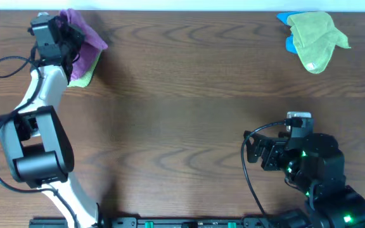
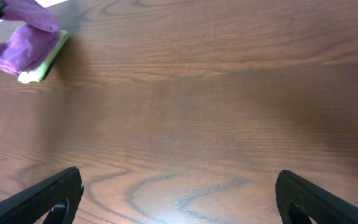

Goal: Fold the cloth
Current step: 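Place the folded cloth onto the stack at upper left and release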

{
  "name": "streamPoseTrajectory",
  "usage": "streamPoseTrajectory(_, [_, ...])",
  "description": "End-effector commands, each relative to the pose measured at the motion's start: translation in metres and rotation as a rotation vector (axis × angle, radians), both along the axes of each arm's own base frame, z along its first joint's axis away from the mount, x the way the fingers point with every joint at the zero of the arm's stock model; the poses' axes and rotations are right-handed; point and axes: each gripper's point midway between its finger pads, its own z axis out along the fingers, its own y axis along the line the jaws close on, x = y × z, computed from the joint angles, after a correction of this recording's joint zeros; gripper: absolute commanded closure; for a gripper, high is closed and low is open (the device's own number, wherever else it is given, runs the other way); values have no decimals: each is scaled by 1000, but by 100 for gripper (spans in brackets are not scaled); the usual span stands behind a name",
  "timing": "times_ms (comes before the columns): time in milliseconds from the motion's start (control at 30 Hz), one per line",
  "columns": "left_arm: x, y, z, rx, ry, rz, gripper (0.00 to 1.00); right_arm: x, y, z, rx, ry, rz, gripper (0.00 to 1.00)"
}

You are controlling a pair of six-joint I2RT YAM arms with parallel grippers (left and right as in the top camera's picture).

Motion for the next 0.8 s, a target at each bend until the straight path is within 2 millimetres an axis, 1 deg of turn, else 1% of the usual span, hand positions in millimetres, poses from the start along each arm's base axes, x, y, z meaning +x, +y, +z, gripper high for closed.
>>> streamPoseTrajectory(0, [5,5,11,40,-27,-4,94,1,-4,-2,2,3,-29,1])
streamPoseTrajectory(333, [-6,13,-8,76,59,5,94,1,-4,-2,2,3,-29,1])
streamPoseTrajectory(500, [-17,27,-19,64,117,27,94,1,-4,-2,2,3,-29,1])
streamPoseTrajectory(767, [-31,47,-31,90,177,34,94,1,-4,-2,2,3,-29,1])
